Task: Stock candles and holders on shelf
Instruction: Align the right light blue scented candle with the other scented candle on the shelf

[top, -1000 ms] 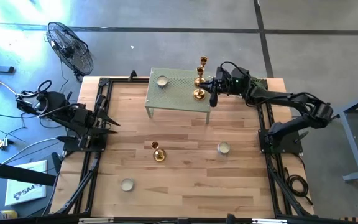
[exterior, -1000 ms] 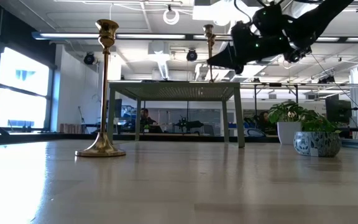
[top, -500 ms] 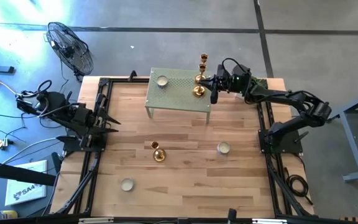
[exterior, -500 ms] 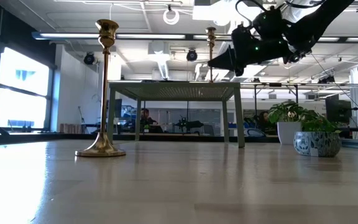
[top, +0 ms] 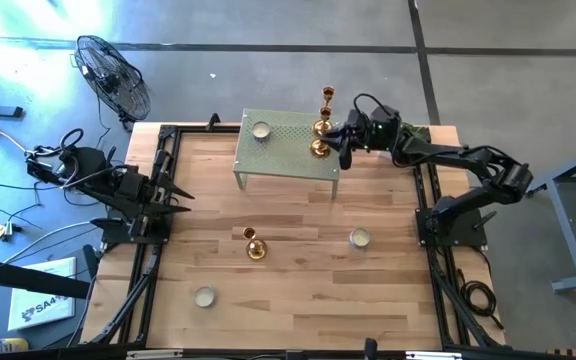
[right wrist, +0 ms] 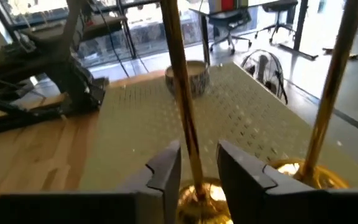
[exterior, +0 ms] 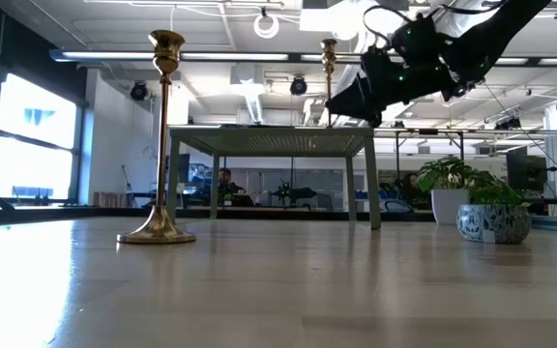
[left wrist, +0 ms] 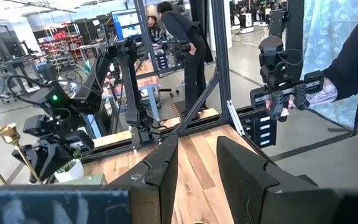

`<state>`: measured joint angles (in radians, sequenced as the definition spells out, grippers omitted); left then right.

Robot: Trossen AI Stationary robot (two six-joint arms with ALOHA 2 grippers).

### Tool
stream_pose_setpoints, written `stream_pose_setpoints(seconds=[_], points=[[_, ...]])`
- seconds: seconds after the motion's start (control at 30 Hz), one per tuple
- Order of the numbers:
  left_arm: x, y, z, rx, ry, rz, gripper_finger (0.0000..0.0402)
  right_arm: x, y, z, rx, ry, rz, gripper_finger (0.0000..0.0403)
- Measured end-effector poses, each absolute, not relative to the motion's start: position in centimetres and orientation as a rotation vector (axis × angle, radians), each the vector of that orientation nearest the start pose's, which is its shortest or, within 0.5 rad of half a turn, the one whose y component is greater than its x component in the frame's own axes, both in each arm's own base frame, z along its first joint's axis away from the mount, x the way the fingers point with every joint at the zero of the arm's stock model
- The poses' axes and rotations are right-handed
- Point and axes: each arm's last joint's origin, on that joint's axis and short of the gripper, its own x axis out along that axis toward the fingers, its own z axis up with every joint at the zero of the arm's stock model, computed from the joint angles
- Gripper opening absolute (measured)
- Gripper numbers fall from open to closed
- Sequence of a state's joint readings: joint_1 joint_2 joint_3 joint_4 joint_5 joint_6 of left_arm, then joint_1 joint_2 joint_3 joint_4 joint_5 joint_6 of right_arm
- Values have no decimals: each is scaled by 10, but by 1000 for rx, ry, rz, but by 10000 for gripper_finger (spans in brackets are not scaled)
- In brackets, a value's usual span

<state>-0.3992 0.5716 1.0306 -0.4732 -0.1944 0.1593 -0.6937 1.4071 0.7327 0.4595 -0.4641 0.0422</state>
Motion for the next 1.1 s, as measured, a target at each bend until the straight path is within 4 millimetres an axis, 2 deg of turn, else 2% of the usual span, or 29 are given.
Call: stream_pose_setpoints(seconds=[0.37, 0.6, 0.83, 1.1], points=[[82, -29, 406, 156, 8, -208, 108, 237, -180, 238, 239, 164, -232, 202], [82, -29, 403, 112, 48, -210, 108, 231, -172, 248, 252, 170, -222, 262], [82, -29, 402, 88, 56, -209, 108, 211, -154, 265, 283, 226, -155, 277], [82, -29, 402, 59, 60, -207, 108, 180, -121, 293, 354, 228, -102, 273]])
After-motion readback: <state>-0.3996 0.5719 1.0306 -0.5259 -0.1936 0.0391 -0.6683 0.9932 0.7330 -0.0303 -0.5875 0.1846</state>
